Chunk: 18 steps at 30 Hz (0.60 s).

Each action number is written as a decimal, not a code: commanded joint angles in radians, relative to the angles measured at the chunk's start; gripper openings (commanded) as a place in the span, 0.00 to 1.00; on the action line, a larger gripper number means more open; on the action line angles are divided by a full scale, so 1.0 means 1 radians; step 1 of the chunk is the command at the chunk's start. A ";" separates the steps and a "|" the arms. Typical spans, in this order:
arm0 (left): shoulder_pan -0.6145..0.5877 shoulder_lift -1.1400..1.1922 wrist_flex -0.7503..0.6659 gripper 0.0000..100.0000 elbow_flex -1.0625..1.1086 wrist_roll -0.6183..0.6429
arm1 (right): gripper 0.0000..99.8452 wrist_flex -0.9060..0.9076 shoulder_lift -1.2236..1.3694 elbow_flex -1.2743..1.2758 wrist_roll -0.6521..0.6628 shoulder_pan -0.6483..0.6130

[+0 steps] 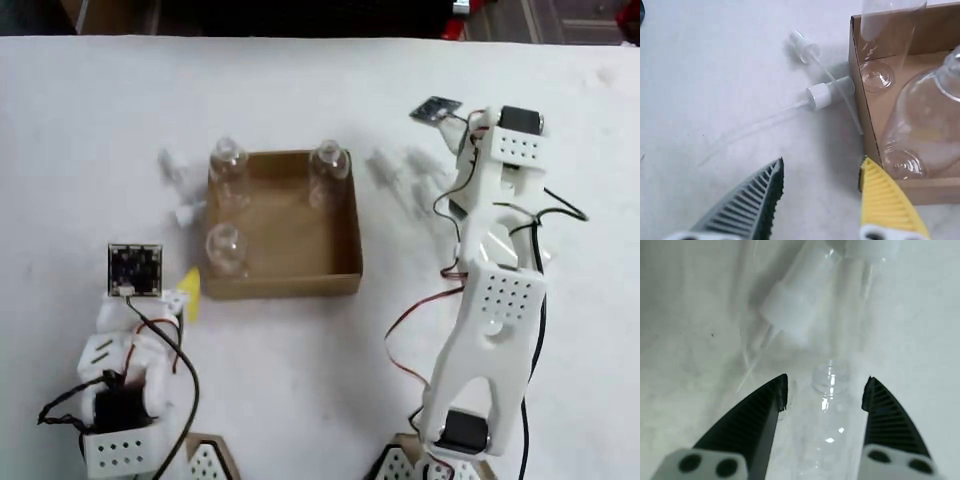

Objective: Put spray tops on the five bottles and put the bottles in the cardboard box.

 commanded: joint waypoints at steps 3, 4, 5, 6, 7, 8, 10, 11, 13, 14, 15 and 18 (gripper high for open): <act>0.016 -0.015 0.009 0.23 -0.003 -0.006 | 0.17 -0.005 0.013 -0.041 0.015 0.027; 0.016 -0.015 0.009 0.23 -0.003 -0.006 | 0.16 -0.018 0.018 -0.041 0.015 0.030; 0.016 -0.015 0.009 0.23 -0.003 -0.006 | 0.14 -0.024 0.021 -0.041 0.015 0.030; 0.016 -0.015 0.009 0.23 -0.003 -0.006 | 0.13 -0.025 0.021 -0.041 0.015 0.031; 0.016 -0.015 0.009 0.23 -0.003 -0.006 | 0.12 -0.030 0.021 -0.041 0.012 0.031; 0.016 -0.015 0.009 0.23 -0.003 -0.006 | 0.10 -0.031 0.016 -0.041 0.011 0.031; 0.016 -0.015 0.009 0.23 -0.003 -0.006 | 0.07 -0.031 0.013 -0.051 0.011 0.031; 0.016 -0.015 0.009 0.23 -0.003 -0.006 | 0.06 -0.025 0.015 -0.069 0.009 0.031; 0.016 -0.015 0.009 0.23 -0.003 -0.006 | 0.04 -0.022 0.018 -0.106 0.009 0.031; 0.016 -0.015 0.009 0.23 -0.003 -0.006 | 0.03 -0.018 0.016 -0.126 0.009 0.033; 0.016 -0.015 0.009 0.23 -0.003 -0.006 | 0.02 -0.004 0.015 -0.144 0.008 0.036; 0.016 -0.015 0.009 0.23 -0.003 -0.006 | 0.02 0.024 0.015 -0.226 0.002 0.039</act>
